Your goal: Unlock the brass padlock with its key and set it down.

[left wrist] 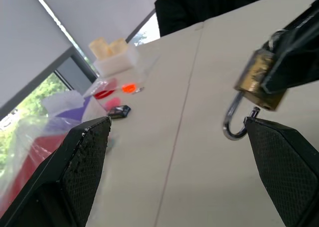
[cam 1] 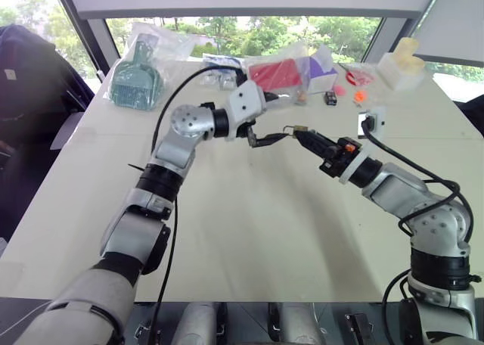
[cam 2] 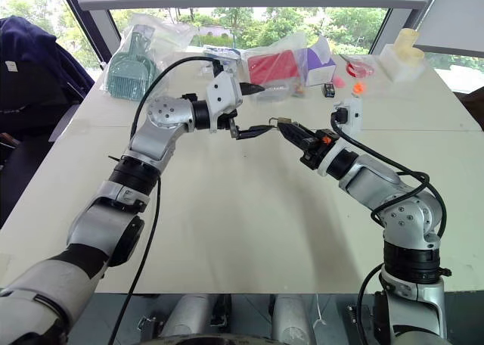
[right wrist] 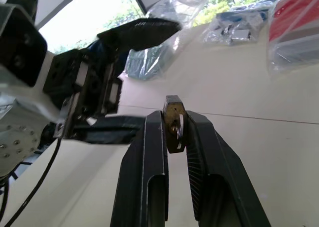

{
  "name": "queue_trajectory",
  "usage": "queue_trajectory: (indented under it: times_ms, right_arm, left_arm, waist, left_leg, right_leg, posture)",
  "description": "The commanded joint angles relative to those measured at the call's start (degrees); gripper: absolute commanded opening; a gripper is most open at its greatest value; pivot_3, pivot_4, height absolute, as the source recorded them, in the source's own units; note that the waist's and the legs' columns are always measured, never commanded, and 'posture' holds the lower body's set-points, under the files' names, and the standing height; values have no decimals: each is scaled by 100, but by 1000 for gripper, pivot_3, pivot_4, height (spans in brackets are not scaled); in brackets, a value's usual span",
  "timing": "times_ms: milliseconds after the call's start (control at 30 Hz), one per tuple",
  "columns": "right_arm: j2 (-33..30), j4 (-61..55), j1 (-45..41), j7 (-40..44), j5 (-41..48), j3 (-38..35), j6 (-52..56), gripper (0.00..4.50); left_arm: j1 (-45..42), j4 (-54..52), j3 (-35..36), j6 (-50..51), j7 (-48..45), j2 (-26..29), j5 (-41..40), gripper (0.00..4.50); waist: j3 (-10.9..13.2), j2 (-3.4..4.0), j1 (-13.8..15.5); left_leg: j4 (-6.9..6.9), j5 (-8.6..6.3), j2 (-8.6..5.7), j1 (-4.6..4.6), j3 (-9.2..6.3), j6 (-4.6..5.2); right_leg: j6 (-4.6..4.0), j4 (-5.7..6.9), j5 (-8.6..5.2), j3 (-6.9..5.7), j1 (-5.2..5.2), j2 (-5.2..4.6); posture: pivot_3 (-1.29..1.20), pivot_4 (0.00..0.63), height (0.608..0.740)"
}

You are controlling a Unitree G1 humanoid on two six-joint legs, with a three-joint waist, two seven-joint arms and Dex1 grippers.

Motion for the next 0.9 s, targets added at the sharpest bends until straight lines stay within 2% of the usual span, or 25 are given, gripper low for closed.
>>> queue_trajectory:
  times_ms: [33,200,533,633,800,900]
  right_arm:
    - [31,-321,-14,-13,195,-114,-8,0]
    - [80,-397,18,-27,309,-69,-1,0]
    - [143,-493,170,-53,358,43,47,0]
    - [146,-472,166,-81,355,47,55,0]
    - [186,-329,149,-215,405,-51,58,0]
    - [118,206,221,-513,427,-177,326,0]
  left_arm:
    - [-198,154,81,-312,36,-20,74,4434]
    - [-215,331,28,-543,2,-62,189,4434]
    - [-423,720,229,-916,744,-245,311,4434]
    - [-358,625,222,-890,635,-263,257,4434]
    - [-162,550,122,-588,483,-109,377,4434]
    - [130,385,140,61,243,224,359,4434]
  waist:
    - [0,0,-1]
    - [0,0,2]
    - [0,0,-2]
    - [0,0,3]
    - [0,0,-4]
    - [0,0,-25]
  left_leg:
    - [0,0,0,0,0,0]
    - [0,0,0,0,0,0]
    - [-1,0,0,0,0,0]
    - [-1,0,1,0,0,0]
    - [-1,0,1,0,0,0]
    - [-2,0,1,2,1,0]
  right_leg:
    - [0,0,0,0,0,0]
    - [0,0,0,0,-1,0]
    - [0,0,0,0,-1,-1]
    - [0,0,0,0,-1,-1]
    - [0,0,0,0,-2,-1]
    - [0,2,0,0,-1,-1]
  posture:
    - [0,150,740]
    - [0,150,740]
    - [0,150,740]
    - [0,150,740]
    - [0,150,740]
    - [0,150,740]
